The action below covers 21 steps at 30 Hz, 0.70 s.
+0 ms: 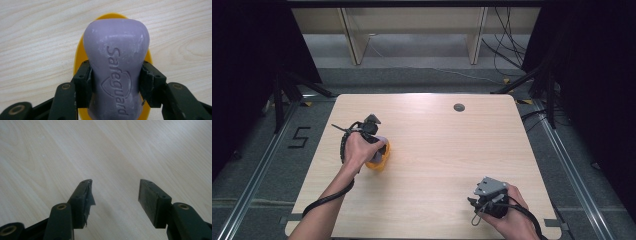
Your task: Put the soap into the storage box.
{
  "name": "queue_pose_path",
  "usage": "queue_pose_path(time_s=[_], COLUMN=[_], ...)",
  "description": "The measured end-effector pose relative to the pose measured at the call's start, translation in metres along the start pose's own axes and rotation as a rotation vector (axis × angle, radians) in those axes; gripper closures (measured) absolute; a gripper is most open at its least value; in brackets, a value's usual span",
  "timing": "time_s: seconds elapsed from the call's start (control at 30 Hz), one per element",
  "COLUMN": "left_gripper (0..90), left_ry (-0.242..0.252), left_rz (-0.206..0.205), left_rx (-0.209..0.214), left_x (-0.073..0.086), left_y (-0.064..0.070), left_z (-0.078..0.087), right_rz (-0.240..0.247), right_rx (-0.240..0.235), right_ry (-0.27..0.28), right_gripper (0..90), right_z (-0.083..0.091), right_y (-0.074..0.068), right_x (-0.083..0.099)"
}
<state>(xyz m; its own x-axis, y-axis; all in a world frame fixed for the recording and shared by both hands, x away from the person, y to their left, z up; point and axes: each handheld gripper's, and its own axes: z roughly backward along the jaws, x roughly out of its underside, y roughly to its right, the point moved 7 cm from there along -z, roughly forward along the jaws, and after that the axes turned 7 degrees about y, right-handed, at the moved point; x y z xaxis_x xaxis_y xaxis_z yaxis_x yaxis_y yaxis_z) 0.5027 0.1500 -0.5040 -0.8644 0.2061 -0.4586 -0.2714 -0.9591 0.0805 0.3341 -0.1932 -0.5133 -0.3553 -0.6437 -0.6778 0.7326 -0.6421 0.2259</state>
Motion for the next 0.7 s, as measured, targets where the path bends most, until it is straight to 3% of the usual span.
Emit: queue_pose_path(time_s=[0.7], left_gripper=[48.8], left_ry=[-0.01], left_rz=[-0.005], left_rx=[-0.011], left_x=[0.0002], left_y=[0.0009], left_z=[-0.0093], right_rz=[0.0], right_rx=[-0.001], right_ry=[-0.001], right_gripper=[45.1], right_z=[0.0], right_y=[-0.0001], right_x=[0.0001])
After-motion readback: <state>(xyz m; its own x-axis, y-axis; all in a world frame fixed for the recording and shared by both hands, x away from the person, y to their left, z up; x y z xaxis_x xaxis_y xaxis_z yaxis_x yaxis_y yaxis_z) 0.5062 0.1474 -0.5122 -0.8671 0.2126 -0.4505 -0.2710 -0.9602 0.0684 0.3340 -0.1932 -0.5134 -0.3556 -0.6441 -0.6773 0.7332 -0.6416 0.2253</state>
